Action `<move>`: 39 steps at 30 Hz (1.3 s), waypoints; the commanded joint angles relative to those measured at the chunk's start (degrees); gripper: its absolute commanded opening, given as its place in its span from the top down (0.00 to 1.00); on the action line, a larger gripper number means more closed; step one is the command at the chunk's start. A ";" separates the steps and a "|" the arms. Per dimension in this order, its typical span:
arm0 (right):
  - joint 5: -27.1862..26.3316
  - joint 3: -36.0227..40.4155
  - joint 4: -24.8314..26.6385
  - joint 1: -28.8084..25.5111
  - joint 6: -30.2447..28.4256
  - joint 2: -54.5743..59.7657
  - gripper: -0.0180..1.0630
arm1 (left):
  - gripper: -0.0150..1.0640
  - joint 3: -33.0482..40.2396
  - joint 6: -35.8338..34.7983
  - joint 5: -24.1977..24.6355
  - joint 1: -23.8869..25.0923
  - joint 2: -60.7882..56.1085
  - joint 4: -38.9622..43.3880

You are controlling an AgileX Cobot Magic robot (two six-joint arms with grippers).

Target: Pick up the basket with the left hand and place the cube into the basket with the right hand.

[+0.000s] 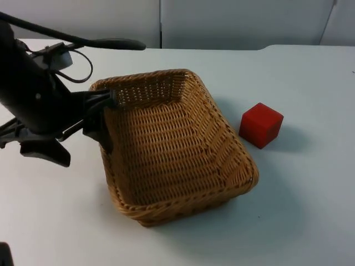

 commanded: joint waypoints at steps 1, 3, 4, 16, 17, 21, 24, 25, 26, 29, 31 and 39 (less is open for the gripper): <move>-0.68 0.30 0.16 -0.29 0.08 -0.25 0.99 | 0.37 -1.60 2.66 1.11 -0.32 0.54 -4.07; -0.68 0.30 0.16 -0.29 0.08 -0.25 0.99 | 0.37 -3.44 4.41 2.39 -0.32 0.78 -5.97; -0.68 0.30 0.16 -0.29 0.08 -0.25 0.99 | 0.37 -4.25 4.52 2.74 -0.32 0.78 -6.23; -0.68 0.30 0.16 -0.29 0.08 -0.25 0.99 | 0.37 -5.68 4.41 1.71 -0.32 3.96 -6.43; -0.68 0.30 0.16 -0.29 0.08 -0.25 0.99 | 0.37 -5.68 4.41 1.71 -0.32 4.42 -6.43; -0.68 0.30 0.16 -0.29 0.08 -0.25 0.99 | 0.37 -5.68 4.53 1.29 -0.32 5.74 -6.43; -0.68 0.30 0.16 -0.29 0.08 -0.25 0.99 | 0.37 -5.68 4.53 0.83 -0.32 6.62 -6.43; -0.68 0.30 0.16 -0.29 0.08 -0.25 0.99 | 0.37 -5.68 4.53 0.05 -0.32 6.71 -6.43; -0.68 0.30 0.16 -0.29 0.08 -0.25 0.99 | 0.37 -5.68 5.00 -0.65 -0.32 6.71 -6.43; -0.68 0.30 0.16 -0.29 0.08 -0.25 0.99 | 0.44 -5.68 5.21 -1.62 -0.32 6.71 -6.43; -0.68 0.30 0.16 -0.29 0.08 -0.25 0.99 | 0.68 -5.68 5.77 -2.31 -0.32 6.71 -6.29; -0.68 0.30 0.16 -0.29 0.08 -0.25 0.99 | 0.99 -5.68 8.87 -2.20 -0.32 6.71 -6.18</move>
